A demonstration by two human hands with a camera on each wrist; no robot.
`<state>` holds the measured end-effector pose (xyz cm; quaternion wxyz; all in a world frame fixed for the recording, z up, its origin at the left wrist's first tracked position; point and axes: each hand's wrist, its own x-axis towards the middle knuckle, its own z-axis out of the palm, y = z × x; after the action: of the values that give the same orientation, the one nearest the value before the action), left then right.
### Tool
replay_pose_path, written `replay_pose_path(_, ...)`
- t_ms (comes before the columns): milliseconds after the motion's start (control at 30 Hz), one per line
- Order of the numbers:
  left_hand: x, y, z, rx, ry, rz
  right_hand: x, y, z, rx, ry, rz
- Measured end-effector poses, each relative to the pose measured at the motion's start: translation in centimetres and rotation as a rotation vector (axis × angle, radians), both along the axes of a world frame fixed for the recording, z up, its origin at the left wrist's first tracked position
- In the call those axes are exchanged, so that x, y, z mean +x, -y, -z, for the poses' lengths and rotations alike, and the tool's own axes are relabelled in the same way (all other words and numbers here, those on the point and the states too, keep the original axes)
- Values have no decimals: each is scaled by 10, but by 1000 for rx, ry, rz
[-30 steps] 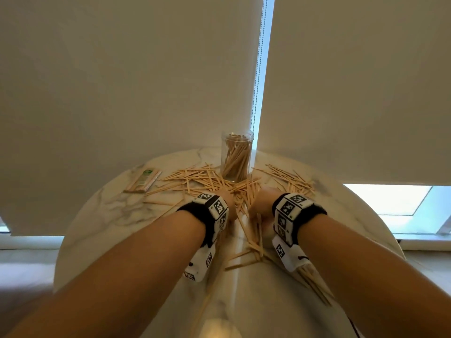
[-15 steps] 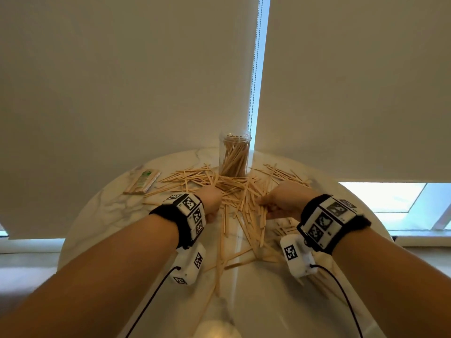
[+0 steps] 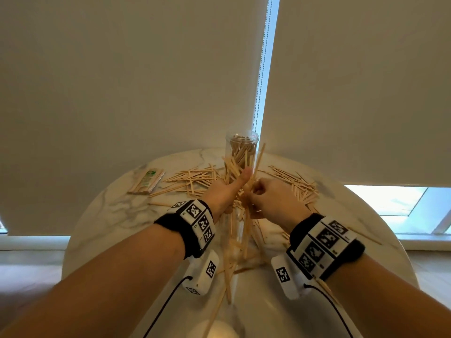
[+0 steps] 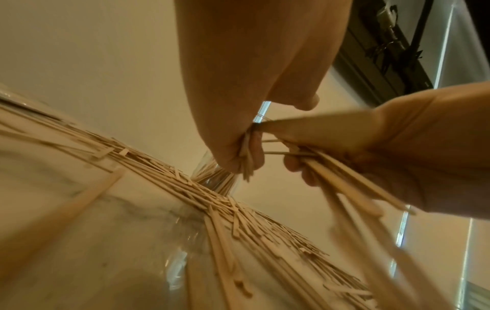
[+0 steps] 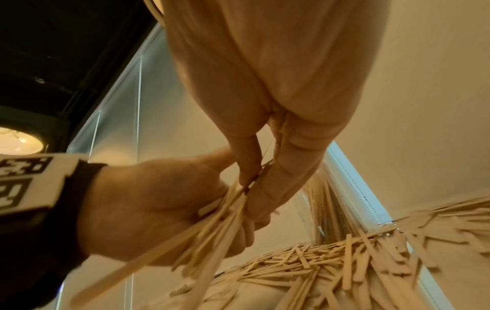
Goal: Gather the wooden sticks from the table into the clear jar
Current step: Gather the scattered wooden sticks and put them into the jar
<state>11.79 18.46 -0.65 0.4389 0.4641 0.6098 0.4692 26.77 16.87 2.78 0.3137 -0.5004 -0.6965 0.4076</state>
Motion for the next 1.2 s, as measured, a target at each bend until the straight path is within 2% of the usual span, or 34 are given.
replay_pose_path(167, -4, 1, -2, 53, 192, -7, -22, -7, 14, 162, 118, -63)
replay_pose_path(333, -13, -3, 3, 81, 92, -28, -31, -9, 17, 155, 116, -82)
replay_pose_path(433, -19, -6, 5, 112, 41, -108, -32, -8, 21, 170, 156, -93)
replay_pose_path(533, -26, -8, 0, 164, 78, -177, -29, -7, 23, 167, 182, -89)
replay_pose_path(600, -32, -8, -4, 199, 99, -185, -27, -7, 21, 106, 116, -103)
replay_pose_path(667, -33, -4, -8, 222, 229, -138, -25, -6, 14, 57, 63, -116)
replay_pose_path(733, -33, 2, -11, 249, 341, -88, -25, -8, 9, 103, 90, -89)
replay_pose_path(800, -31, 8, -11, 272, 316, -46, -25, -11, -1, 156, 76, -61)
replay_pose_path(933, -20, 21, -12, 274, 224, 108, -27, -29, -38, 203, -94, -63)
replay_pose_path(1033, -6, 28, -18, 262, 219, 200, -31, -42, -65, 246, -112, -86)
replay_pose_path(1200, 8, 30, -22, 276, 237, 210, -32, -45, -74, 310, -122, -162)
